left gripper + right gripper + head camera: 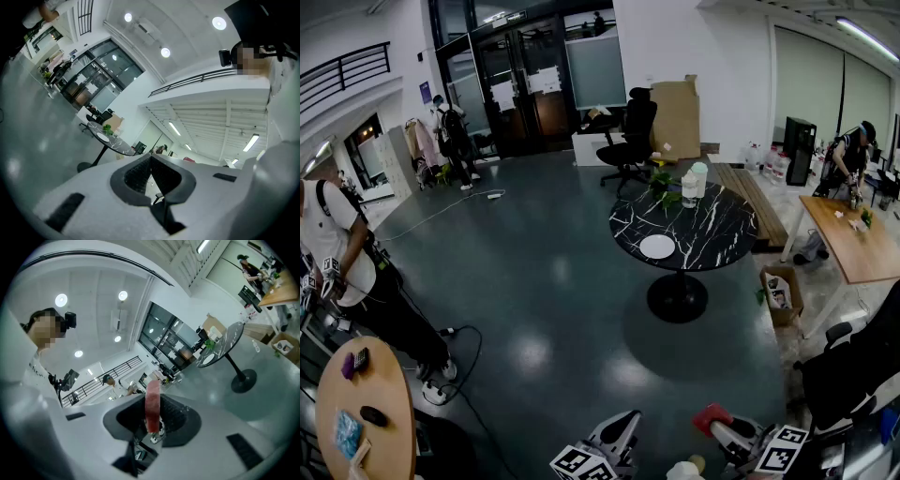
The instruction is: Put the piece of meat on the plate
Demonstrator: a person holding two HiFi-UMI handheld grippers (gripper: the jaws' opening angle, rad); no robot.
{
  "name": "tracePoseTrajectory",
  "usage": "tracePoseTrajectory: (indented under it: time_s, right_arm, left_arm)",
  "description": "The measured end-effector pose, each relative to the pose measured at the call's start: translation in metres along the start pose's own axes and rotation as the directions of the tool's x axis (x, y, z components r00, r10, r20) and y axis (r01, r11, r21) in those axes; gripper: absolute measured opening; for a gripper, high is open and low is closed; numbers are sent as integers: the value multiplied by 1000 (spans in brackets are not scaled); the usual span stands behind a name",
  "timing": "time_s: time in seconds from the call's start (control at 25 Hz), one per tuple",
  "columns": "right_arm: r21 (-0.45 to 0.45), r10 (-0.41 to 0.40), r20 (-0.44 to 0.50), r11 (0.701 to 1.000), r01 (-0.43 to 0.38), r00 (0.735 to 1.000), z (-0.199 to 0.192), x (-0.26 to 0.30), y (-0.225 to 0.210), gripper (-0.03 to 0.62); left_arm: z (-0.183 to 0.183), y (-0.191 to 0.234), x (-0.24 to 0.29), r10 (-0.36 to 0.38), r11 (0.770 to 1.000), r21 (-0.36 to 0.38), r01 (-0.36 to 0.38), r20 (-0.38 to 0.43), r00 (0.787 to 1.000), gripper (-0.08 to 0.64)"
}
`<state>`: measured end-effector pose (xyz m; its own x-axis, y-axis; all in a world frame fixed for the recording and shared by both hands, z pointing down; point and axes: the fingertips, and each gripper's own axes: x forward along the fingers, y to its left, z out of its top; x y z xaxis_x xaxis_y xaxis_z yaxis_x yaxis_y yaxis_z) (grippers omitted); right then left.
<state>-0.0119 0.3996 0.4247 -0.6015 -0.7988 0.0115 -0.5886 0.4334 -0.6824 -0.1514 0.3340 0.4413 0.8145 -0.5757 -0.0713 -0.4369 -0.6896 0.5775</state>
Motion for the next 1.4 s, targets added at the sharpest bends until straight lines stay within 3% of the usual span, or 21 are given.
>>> tracePoseTrajectory:
  time_s: [0.32, 0.52, 0.76, 1.2, 1.4]
  right_arm:
    - [3, 48, -25, 999, -48, 999, 67, 53, -78, 89]
    - [-34, 125, -59, 991, -128, 990, 129, 83, -121, 89]
    - [-31, 151, -80, 988, -154, 985, 180, 95, -174, 89]
    - [-13, 151, -105, 988, -153, 983, 215, 114, -240, 89]
    - [-11, 127, -124, 992, -129, 984, 230, 133, -277, 89]
  left_arm:
    - [32, 49, 86, 63, 998, 24, -64, 40, 997, 8]
    - [59, 63, 158, 94, 994, 55, -99, 91, 991, 8]
    - [66, 72, 231, 112, 991, 61, -119, 114, 987, 8]
    - [50, 106, 298, 168, 985, 31, -171, 87, 982, 8]
    - [41, 152, 338, 182, 983, 21, -184, 75, 980, 8]
